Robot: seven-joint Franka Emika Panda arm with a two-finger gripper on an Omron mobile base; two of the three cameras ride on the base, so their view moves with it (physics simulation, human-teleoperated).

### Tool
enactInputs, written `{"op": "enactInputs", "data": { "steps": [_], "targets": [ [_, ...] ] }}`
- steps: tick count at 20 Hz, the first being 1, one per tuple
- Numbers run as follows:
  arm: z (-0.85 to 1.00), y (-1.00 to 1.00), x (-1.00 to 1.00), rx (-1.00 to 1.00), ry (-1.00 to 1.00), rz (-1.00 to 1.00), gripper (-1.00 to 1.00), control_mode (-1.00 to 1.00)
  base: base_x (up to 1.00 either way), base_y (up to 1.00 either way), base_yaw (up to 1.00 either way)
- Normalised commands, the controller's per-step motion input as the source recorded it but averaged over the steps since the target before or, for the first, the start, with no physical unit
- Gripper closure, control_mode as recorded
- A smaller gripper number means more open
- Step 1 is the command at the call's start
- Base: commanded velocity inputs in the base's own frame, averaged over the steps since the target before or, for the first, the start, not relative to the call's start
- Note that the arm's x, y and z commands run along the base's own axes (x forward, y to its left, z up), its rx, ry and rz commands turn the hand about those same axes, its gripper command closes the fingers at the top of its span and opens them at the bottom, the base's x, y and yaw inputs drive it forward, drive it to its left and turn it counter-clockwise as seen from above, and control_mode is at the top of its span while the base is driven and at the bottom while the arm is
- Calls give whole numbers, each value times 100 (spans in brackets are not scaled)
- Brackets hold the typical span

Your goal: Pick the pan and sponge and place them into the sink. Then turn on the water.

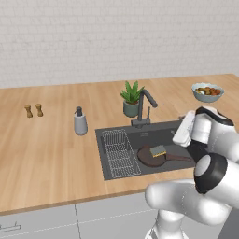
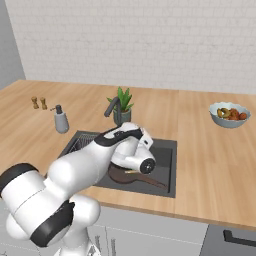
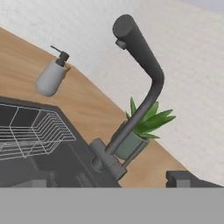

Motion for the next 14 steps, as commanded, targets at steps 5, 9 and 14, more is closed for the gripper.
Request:
{"op": "enactInputs", "data": {
  "steps": [5,9,14],
  "targets": [
    [14,0,5,11,9,0,-100,-100,0,0,0],
    [12,0,9,18,11,5,-100,-100,0,0,0],
    [1,0,16,19,16,8,-100,-100,0,0,0]
  ]
}}
